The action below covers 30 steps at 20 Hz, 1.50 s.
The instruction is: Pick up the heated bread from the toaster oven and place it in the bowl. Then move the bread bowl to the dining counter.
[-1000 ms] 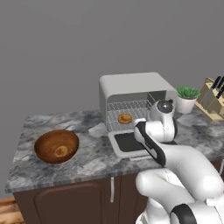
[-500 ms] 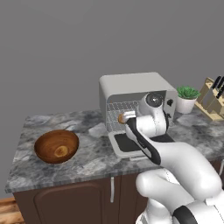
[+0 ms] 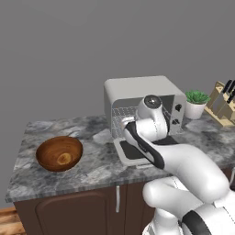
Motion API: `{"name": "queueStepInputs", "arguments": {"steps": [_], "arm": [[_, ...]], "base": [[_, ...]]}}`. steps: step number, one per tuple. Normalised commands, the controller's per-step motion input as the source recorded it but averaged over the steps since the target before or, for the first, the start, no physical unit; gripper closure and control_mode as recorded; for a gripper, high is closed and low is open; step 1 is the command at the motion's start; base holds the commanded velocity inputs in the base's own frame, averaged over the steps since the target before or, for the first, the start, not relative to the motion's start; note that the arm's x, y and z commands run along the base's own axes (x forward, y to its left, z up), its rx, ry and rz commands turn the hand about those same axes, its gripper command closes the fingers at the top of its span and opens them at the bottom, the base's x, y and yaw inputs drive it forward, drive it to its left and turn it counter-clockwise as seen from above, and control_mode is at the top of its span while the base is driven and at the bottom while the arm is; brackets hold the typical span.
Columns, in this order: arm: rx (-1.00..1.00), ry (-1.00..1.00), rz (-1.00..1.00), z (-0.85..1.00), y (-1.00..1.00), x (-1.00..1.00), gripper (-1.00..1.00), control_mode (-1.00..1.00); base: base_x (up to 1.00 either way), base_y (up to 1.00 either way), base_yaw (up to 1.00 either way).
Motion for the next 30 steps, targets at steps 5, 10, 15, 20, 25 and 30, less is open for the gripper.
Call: {"name": "queueStepInputs", "arguments": {"steps": [5, 10, 15, 20, 25, 30], "arm": [[0.01, 0.04, 0.0, 0.0, 0.15, 0.1, -1.0, -1.0], [0.0, 0.0, 0.0, 0.0, 0.0, 0.0, -1.0, -1.0], [0.0, 0.0, 0.0, 0.0, 0.0, 0.0, -1.0, -1.0], [0.0, 0.0, 0.0, 0.0, 0.0, 0.0, -1.0, -1.0], [0.0, 0.0, 0.0, 0.0, 0.0, 0.03, -1.0, -1.0], [0.0, 0.0, 0.0, 0.0, 0.0, 0.19, -1.0, -1.0]], "base": [[0.0, 0.0, 0.0], [0.0, 0.0, 0.0], [0.0, 0.0, 0.0], [0.0, 0.0, 0.0], [0.0, 0.0, 0.0], [0.0, 0.0, 0.0]]}}
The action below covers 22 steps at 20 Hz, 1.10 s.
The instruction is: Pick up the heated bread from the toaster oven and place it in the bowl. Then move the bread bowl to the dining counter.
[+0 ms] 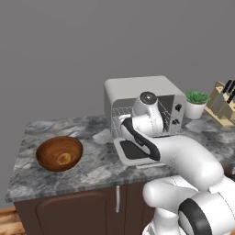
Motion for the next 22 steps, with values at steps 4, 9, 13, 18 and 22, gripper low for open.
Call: {"name": "queueStepInputs", "arguments": {"steps": [4, 9, 13, 18, 22], "arm": [[0.0, 0.0, 0.0, -0.04, 0.04, 0.34, -1.0, -1.0], [0.0, 0.0, 0.0, -0.03, 0.0, 0.33, -1.0, -1.0], [0.0, 0.0, 0.0, -0.15, 0.0, 0.12, -1.0, -1.0], [0.0, 0.02, 0.0, -0.25, 0.0, 0.02, -1.0, -1.0], [0.0, 0.01, 0.0, -0.25, 0.0, 0.06, -1.0, -1.0]], "base": [[0.0, 0.0, 0.0], [0.0, 0.0, 0.0], [0.0, 0.0, 0.0], [0.0, 0.0, 0.0], [0.0, 0.0, 0.0]]}}
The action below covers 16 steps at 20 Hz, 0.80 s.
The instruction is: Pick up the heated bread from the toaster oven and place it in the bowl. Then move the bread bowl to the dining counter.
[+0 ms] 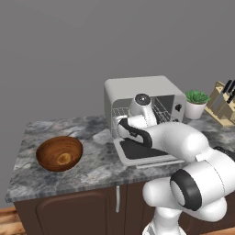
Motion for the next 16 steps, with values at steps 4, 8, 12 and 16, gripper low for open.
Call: {"name": "queueStepInputs", "arguments": {"steps": [4, 8, 12, 16], "arm": [[0.0, 0.01, -0.01, -0.21, 0.0, 0.04, -1.0, -1.0], [0.0, 0.01, -0.01, -0.16, 0.0, 0.0, -1.0, -1.0], [0.0, 0.01, -0.01, -0.13, 0.0, 0.0, -1.0, -1.0], [0.0, 0.0, 0.0, -0.08, 0.0, 0.0, -1.0, -1.0]], "base": [[0.0, 0.0, 0.0], [0.0, 0.0, 0.0], [0.0, 0.0, 0.0], [0.0, 0.0, 0.0]]}}
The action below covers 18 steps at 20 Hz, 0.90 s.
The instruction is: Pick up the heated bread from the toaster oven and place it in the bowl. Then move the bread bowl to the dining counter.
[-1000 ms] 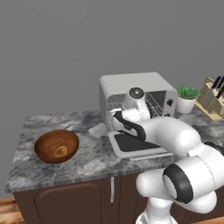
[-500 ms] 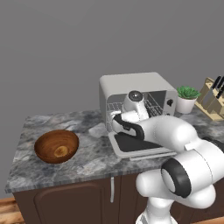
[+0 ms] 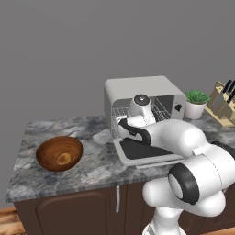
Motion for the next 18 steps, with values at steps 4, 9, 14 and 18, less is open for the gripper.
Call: {"name": "queueStepInputs", "arguments": {"steps": [4, 9, 14, 18], "arm": [[0.0, 0.0, -0.01, -0.01, 0.0, 0.0, -1.0, -1.0], [0.0, 0.0, 0.0, -0.02, 0.01, 0.0, 1.0, -1.0], [0.0, 0.0, 0.0, 0.0, 0.0, 0.0, 1.0, -1.0], [0.0, -0.03, 0.0, 0.0, 0.0, -0.16, 1.0, -1.0]], "base": [[0.0, 0.0, 0.0], [0.0, 0.0, 0.0], [0.0, 0.0, 0.0], [0.0, 0.0, 0.0]]}}
